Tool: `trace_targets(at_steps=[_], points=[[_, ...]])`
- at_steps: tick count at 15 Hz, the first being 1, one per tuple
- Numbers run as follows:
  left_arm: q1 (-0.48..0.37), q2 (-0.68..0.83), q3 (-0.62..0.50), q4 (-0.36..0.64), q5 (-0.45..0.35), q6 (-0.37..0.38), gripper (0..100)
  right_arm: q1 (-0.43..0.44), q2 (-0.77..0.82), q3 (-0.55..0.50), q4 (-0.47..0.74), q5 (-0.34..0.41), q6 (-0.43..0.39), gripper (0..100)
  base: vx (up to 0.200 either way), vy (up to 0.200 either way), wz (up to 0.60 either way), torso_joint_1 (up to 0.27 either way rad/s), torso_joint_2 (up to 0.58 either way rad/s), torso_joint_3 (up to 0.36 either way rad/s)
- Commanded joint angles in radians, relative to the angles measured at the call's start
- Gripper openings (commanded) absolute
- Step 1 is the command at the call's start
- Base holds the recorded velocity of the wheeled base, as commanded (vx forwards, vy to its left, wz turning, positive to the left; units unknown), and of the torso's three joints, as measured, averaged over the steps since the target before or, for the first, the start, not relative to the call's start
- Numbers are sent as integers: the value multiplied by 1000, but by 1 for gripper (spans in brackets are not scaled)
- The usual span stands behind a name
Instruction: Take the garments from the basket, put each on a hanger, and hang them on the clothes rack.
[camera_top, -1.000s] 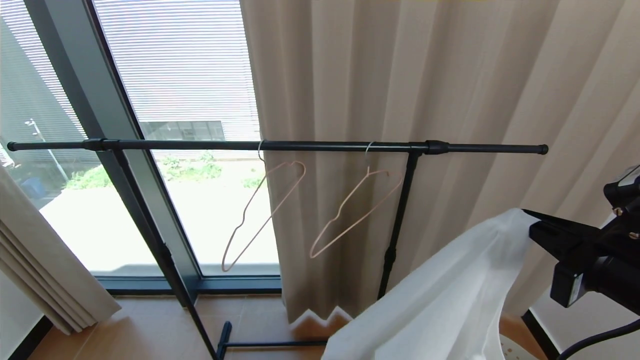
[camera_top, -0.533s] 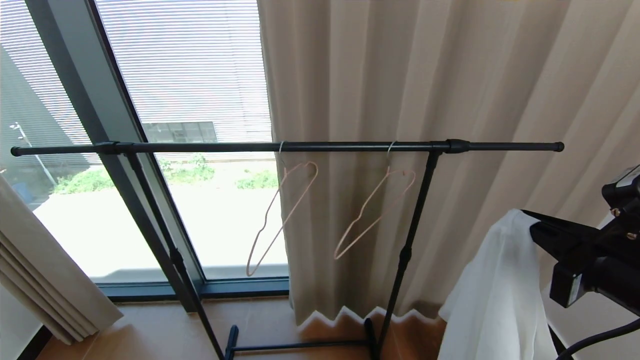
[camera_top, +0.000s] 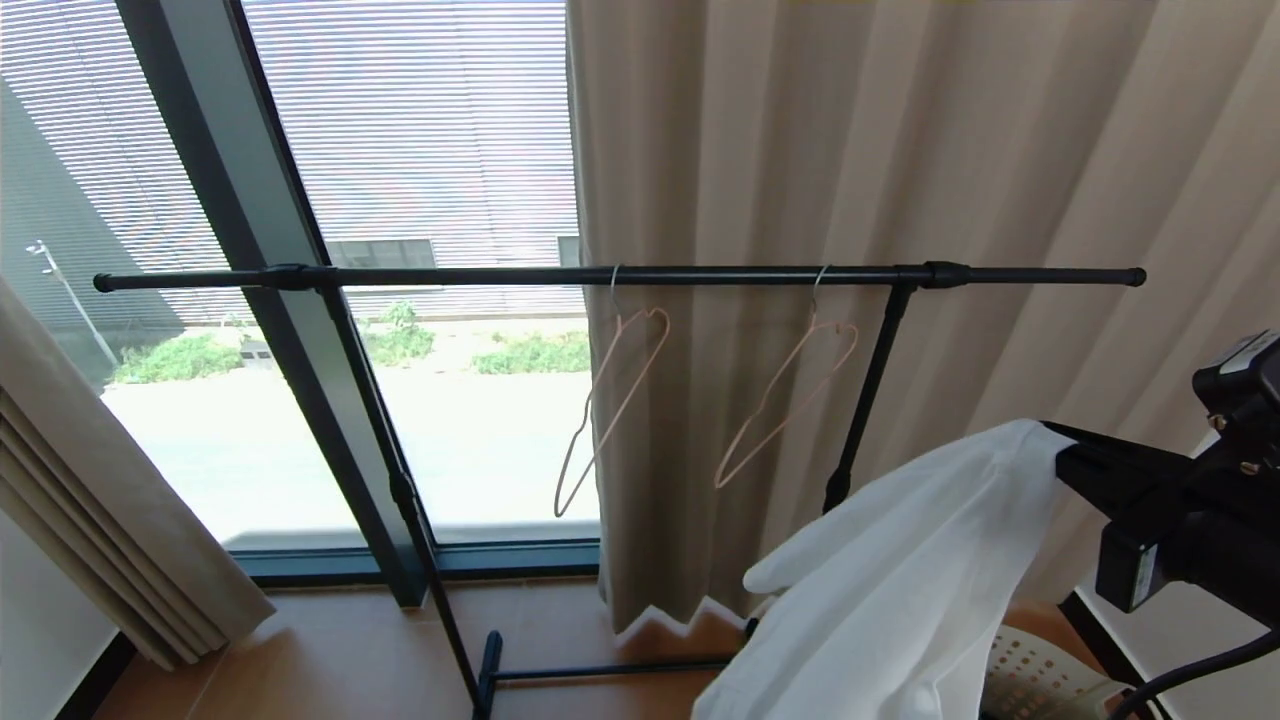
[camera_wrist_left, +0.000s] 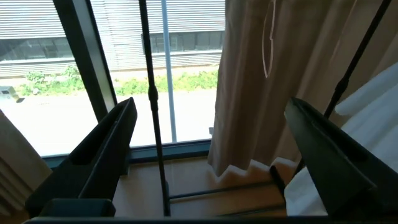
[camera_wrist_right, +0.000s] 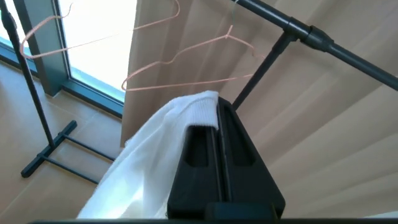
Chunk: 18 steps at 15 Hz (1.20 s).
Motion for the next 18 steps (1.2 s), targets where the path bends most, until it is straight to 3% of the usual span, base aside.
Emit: trace_targets(at_steps=[1,11,15,18], points=[[0,0,0,0,1,0,100,1,0,0,-2,0,0,0,0,0,0,0,0,0],[-1,6,0,4,-50,38,100,1,38,12,11,0,-32,0,0,0,0,0,0,0],[-15,63,0,6,-50,39,100,12,147,44,-15,-1,-31,0,0,0,0,0,0,0],[-12,161,0,6,-50,39,100,107,164,11,-13,2,-29,0,0,0,0,0,0,0]])
